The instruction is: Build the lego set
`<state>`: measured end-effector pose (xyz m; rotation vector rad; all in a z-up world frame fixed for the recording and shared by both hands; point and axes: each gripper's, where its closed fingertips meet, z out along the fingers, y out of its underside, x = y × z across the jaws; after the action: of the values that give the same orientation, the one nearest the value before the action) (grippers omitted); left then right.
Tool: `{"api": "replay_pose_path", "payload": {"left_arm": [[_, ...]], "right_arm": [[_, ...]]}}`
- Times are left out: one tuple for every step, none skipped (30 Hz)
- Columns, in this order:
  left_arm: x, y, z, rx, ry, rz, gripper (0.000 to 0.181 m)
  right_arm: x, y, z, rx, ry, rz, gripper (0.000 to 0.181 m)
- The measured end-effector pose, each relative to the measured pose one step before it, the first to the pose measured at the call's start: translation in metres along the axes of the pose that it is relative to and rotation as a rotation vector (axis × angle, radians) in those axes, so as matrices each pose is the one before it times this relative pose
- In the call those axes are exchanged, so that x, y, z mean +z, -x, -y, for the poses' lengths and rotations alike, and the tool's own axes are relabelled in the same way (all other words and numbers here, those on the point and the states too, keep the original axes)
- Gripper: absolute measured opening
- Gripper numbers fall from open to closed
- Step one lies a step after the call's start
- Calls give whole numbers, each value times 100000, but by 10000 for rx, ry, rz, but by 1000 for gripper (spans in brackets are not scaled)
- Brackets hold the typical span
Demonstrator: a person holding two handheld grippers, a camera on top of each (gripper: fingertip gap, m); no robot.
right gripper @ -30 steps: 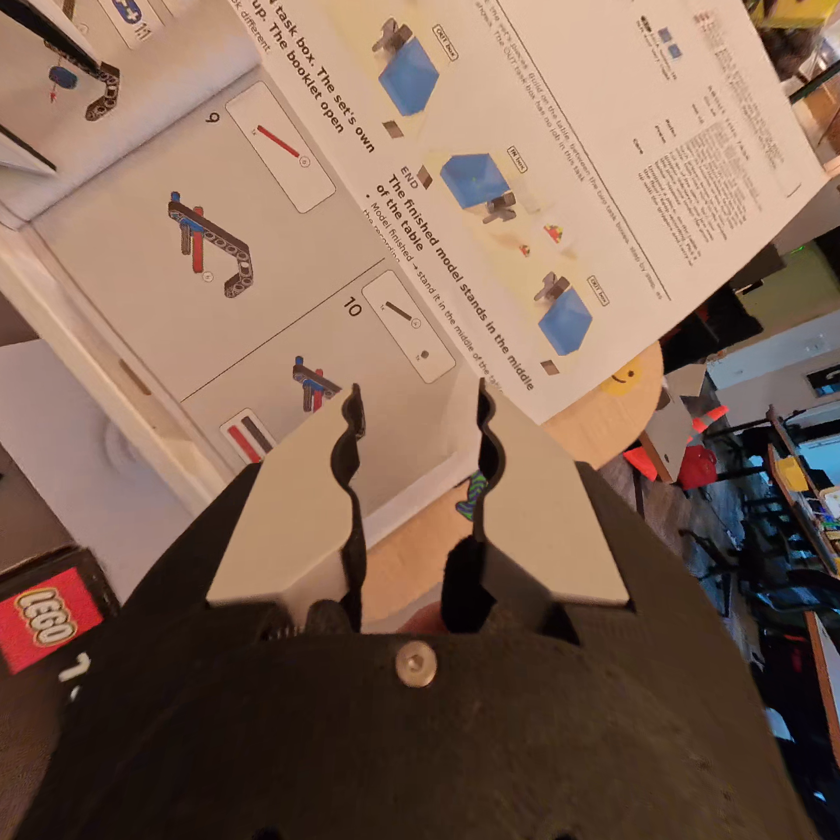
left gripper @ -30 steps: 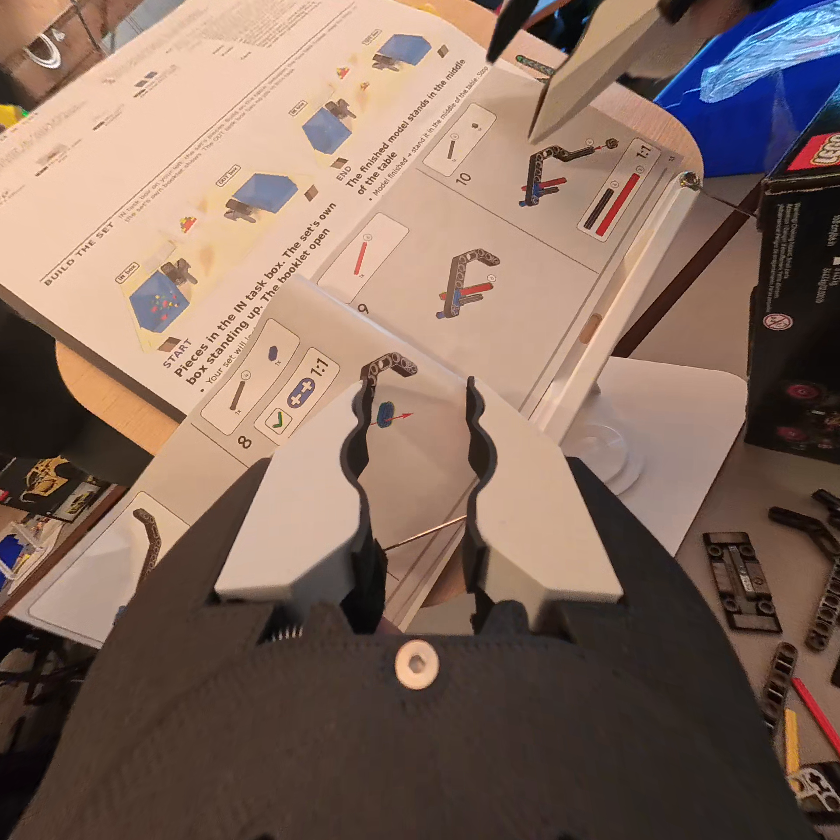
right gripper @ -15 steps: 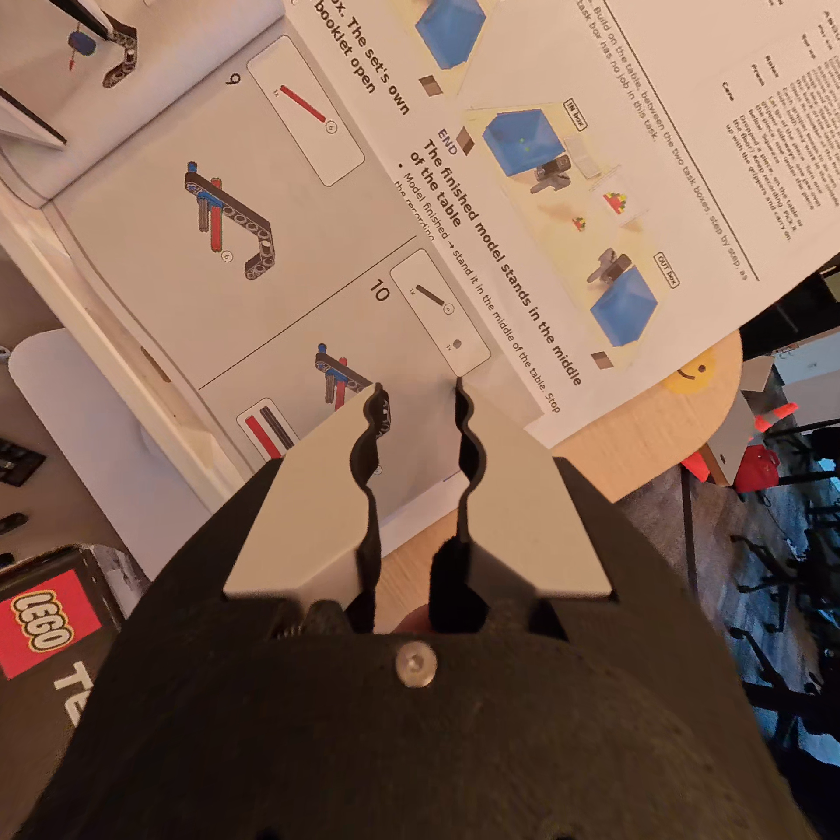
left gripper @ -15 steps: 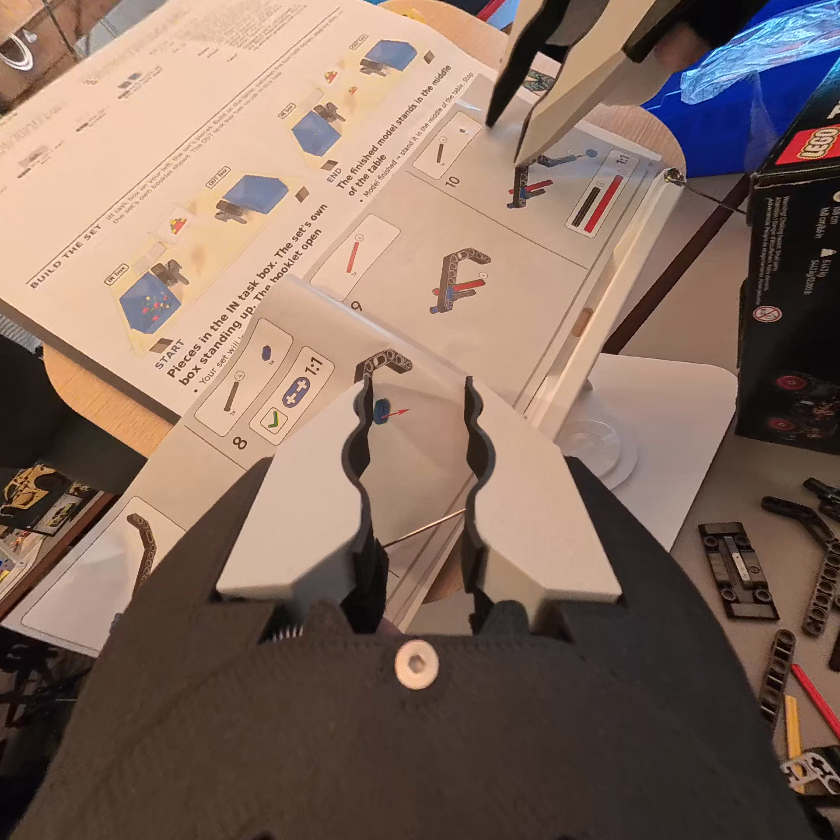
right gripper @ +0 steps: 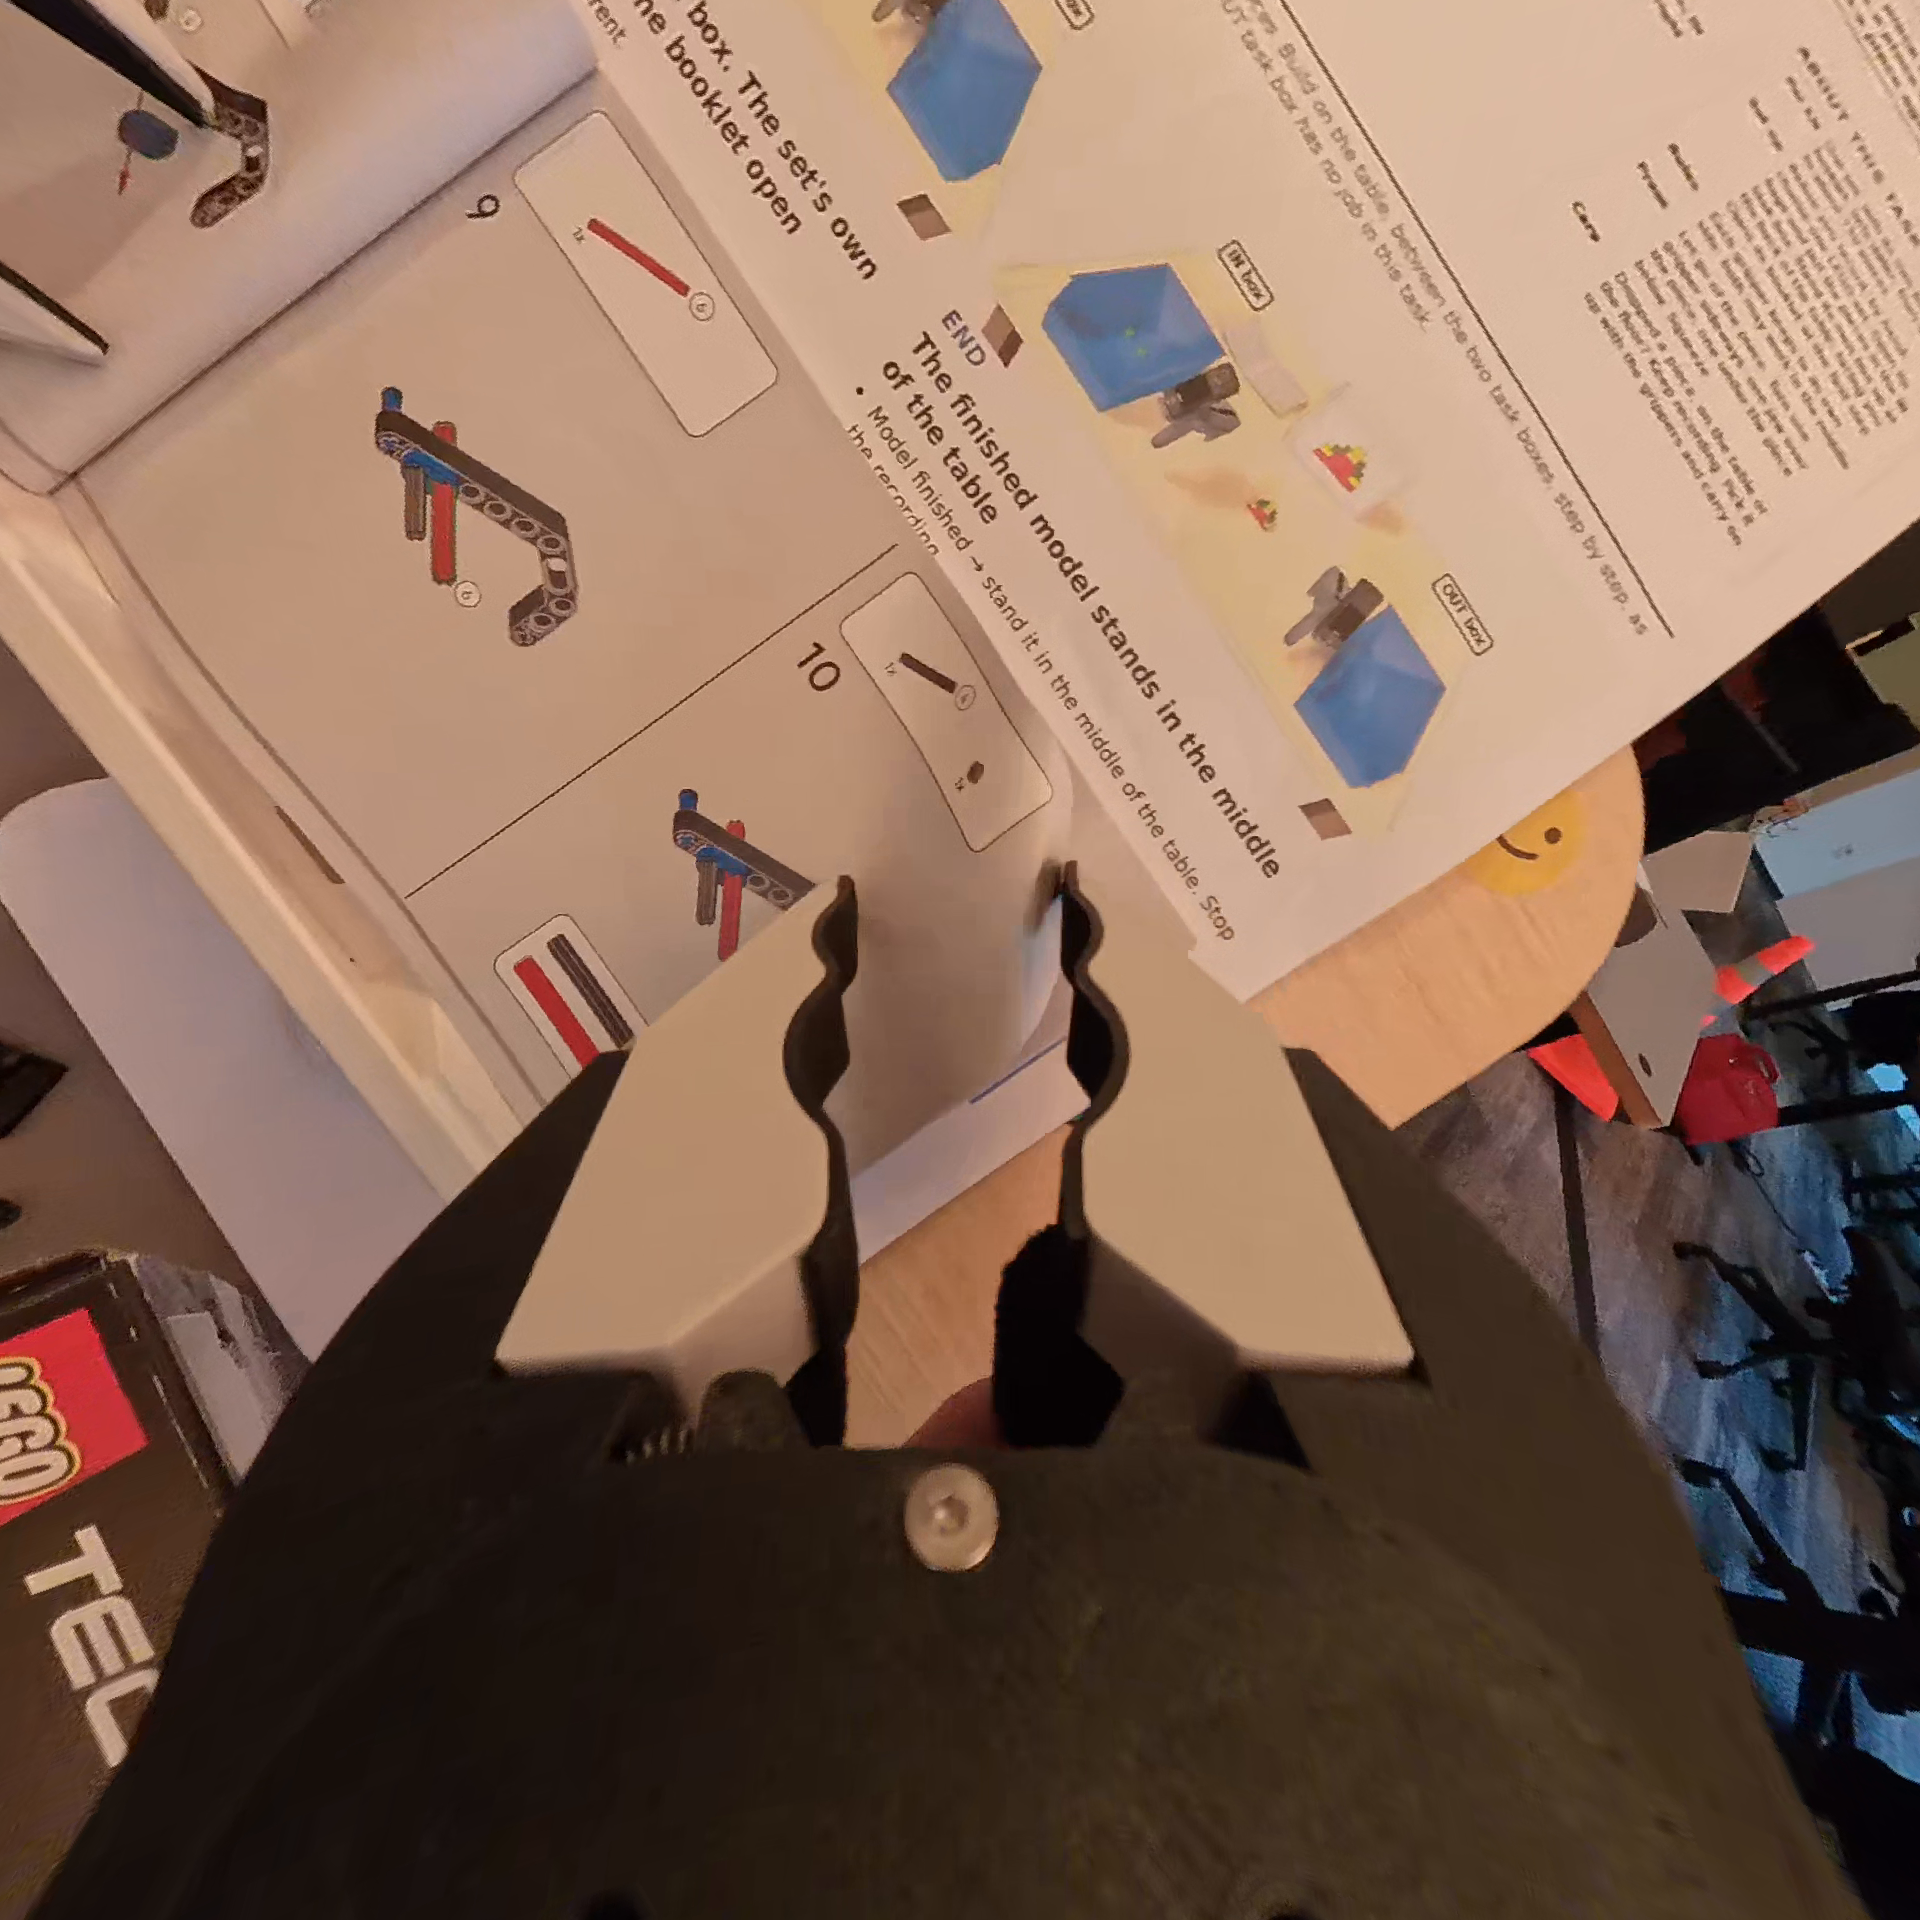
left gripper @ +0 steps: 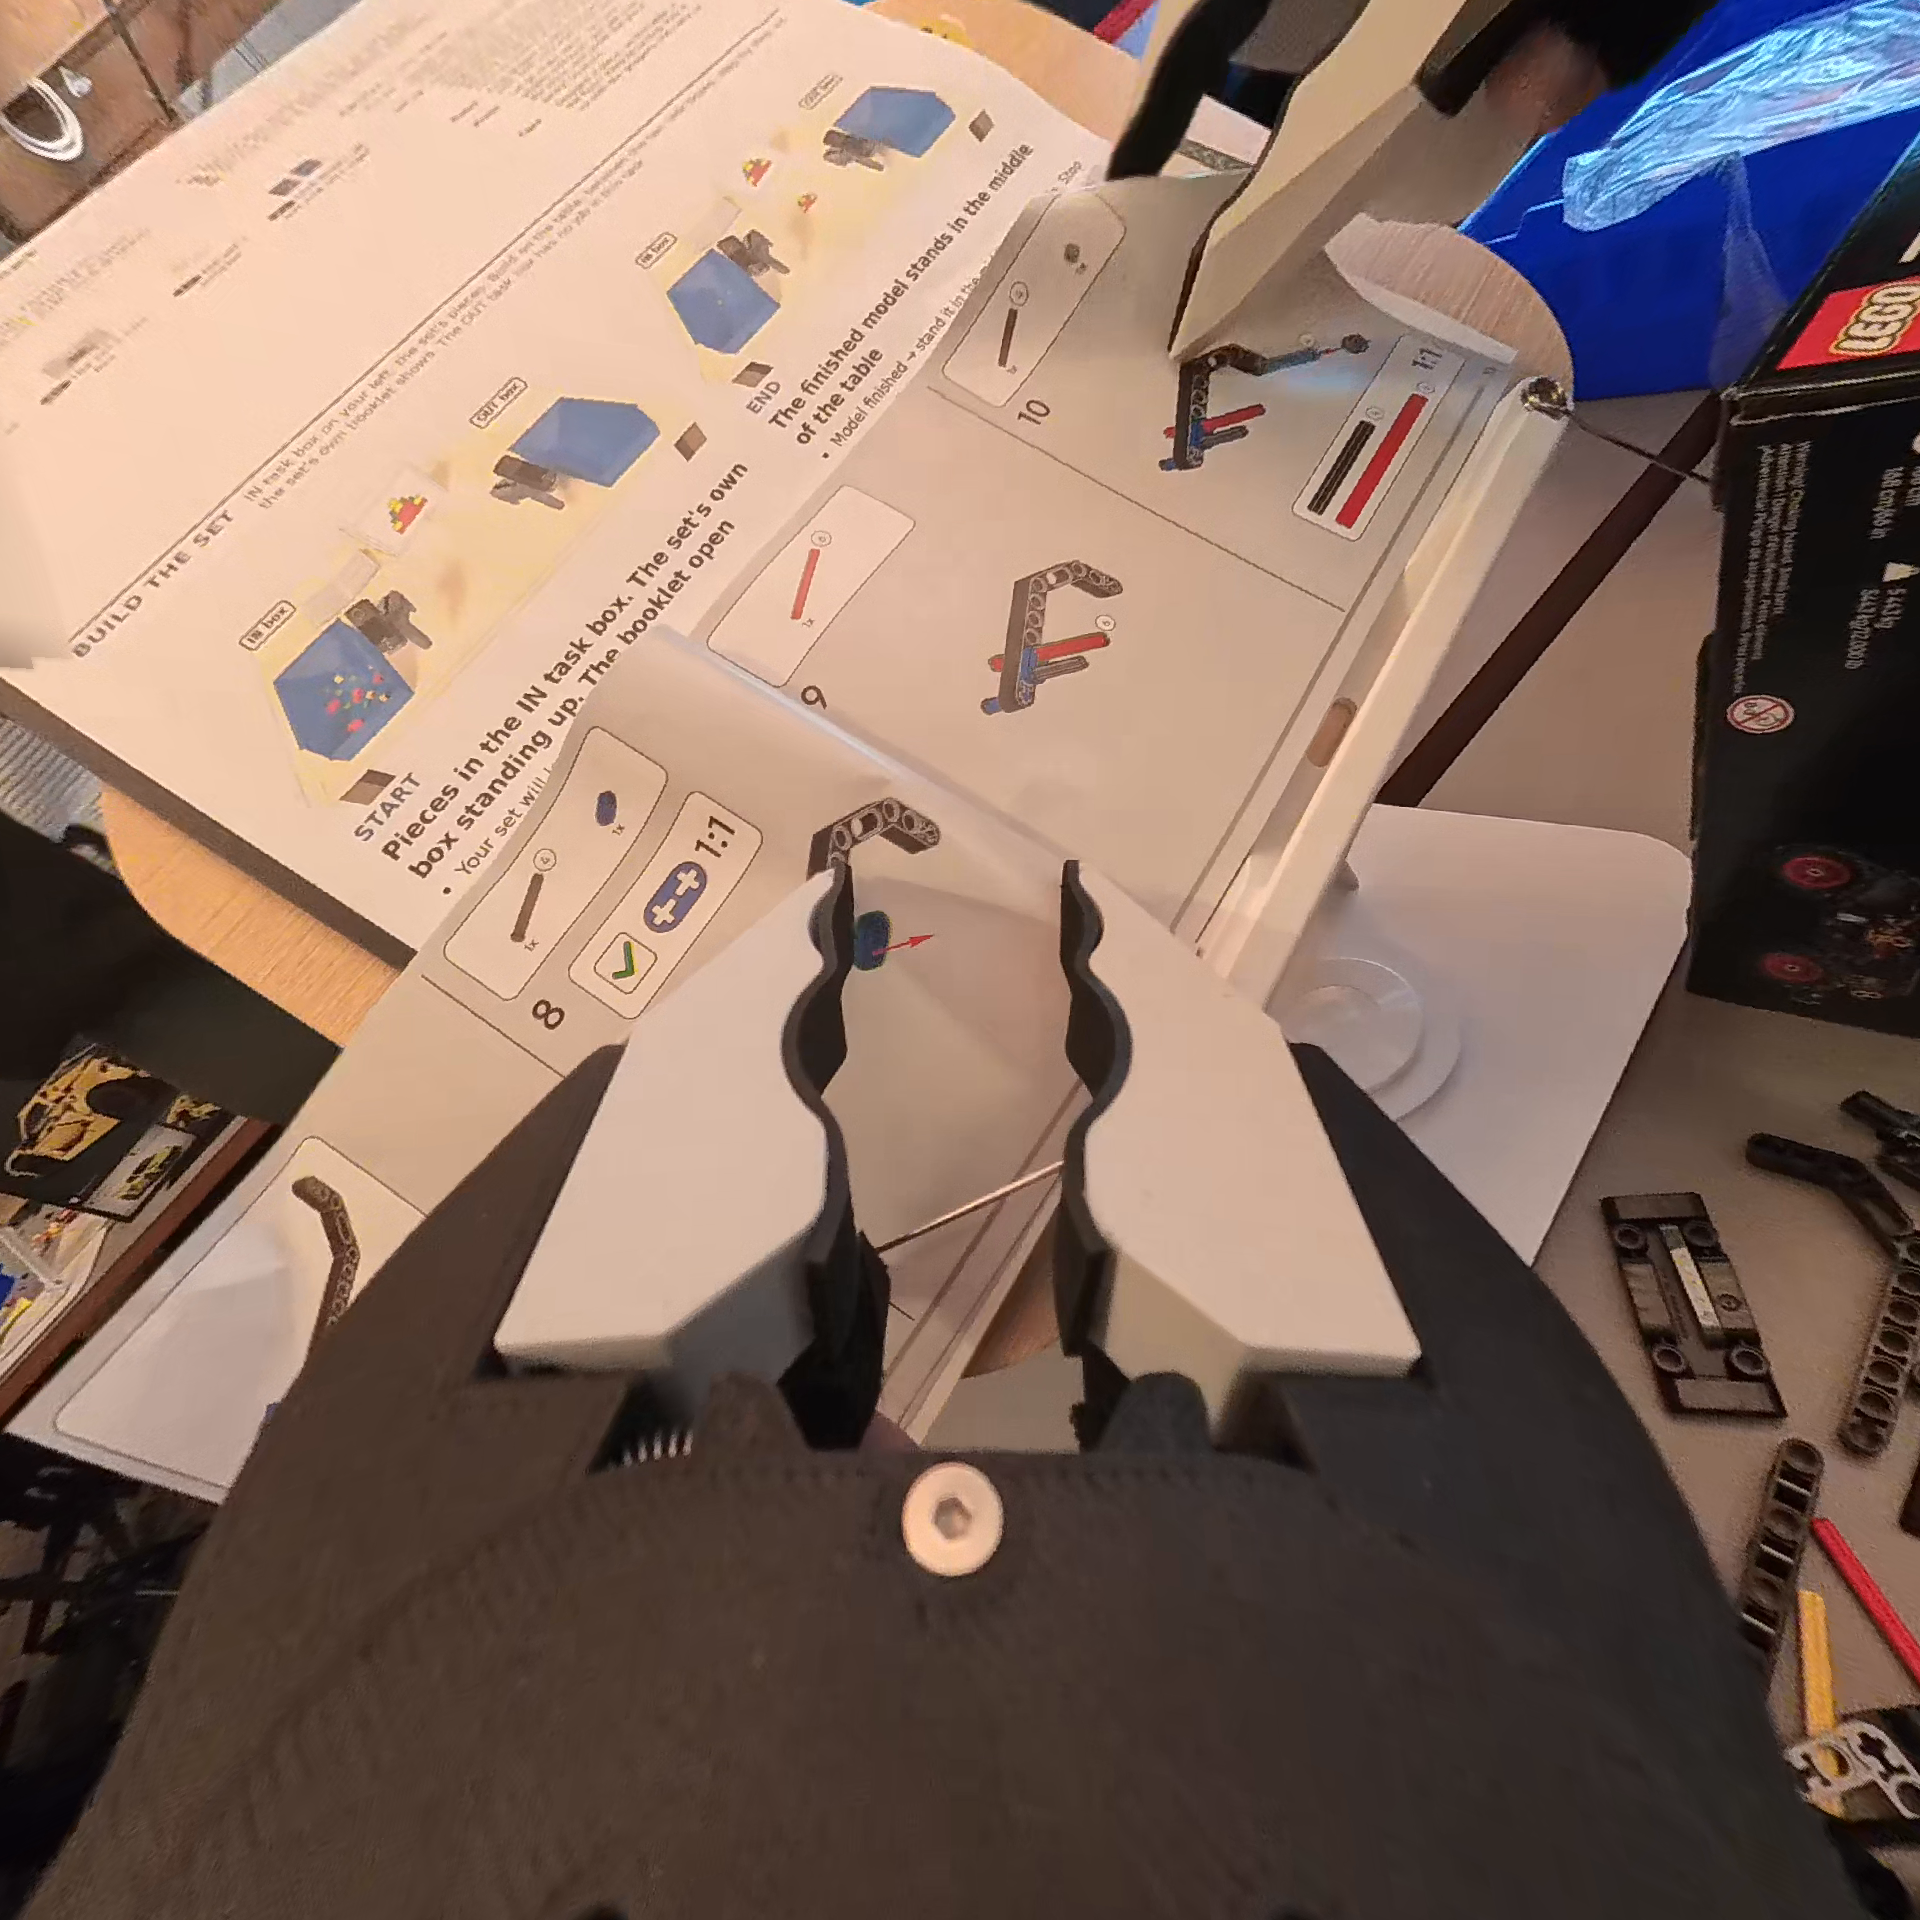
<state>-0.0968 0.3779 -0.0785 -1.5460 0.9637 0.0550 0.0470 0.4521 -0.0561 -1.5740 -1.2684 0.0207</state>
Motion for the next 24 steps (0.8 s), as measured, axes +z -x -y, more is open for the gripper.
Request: {"api": "replay_pose_path", "payload": {"left_arm": [[10, -7, -23, 4, 4, 9, 38], [-26, -42, 2, 0, 1, -19, 37], [-41, -47, -10, -2, 10, -18, 38], [-30, -27, -14, 3, 2, 3, 38], [-41, -46, -11, 4, -9, -5, 38], [-37, -41, -7, 1, -7, -8, 38], [-40, -24, -1, -6, -6, 4, 38], [-15, 8, -8, 7, 1, 14, 38], [-22, 4, 16, 17, 5, 11, 38], [-23, -7, 14, 19, 5, 15, 38], [-25, 7, 10, 21, 8, 23, 38], [-10, -1, 17, 21, 11, 24, 38], [-30, -2, 28, 18, 6, 23, 37], [-51, 19, 74, 5, -21, 38, 38], [-98, 39, 187, 8, -83, 80, 39], [-170, -37, 364, 32, -146, 71, 39], [-210, -298, 590, 50, -220, -44, 39], [-191, -562, 754, 28, -235, -176, 39], [-81, -604, 758, -76, -174, -192, 40], [45, -689, 713, -169, -141, -250, 40], [154, -783, 682, -204, -130, -307, 42], [200, -785, 739, -240, -184, -332, 42], [259, -727, 696, -308, -176, -317, 43], [332, -650, 629, -346, -172, -304, 45]], "right_arm": [[32, 128, 29, -13, -2, 40, 33], [-30, 96, 46, -31, -15, 25, 30], [-36, 89, 52, -65, -19, -6, 26], [-72, 39, 33, -108, -3, -74, 26], [-125, -8, 69, -140, -7, -130, 26], [-151, 30, 87, -121, -22, -99, 31], [-164, 159, 108, -71, -37, -3, 33], [-214, 194, 182, -66, -78, 29, 29], [-291, 196, 283, -78, -127, 28, 19], [-328, 245, 303, 32, -109, 118, 13], [-330, 261, 333, 183, -131, 205, 10], [-366, 200, 422, 269, -191, 201, 9], [-362, 289, 475, 329, -222, 269, 9], [-311, 580, 476, 395, -209, 441, 8], [-261, 774, 537, 443, -264, 549, 6], [-220, 852, 562, 490, -285, 605, 3], [-173, 849, 487, 476, -228, 579, 3], [-142, 767, 518, 385, -231, 467, 3], [-115, 692, 660, 354, -320, 379, 3], [-31, 602, 693, 449, -345, 338, 3], [80, 515, 626, 481, -311, 299, 4], [155, 509, 569, 359, -290, 260, 5], [200, 602, 488, 197, -242, 252, 7], [252, 577, 345, 100, -153, 204, 8]]}}
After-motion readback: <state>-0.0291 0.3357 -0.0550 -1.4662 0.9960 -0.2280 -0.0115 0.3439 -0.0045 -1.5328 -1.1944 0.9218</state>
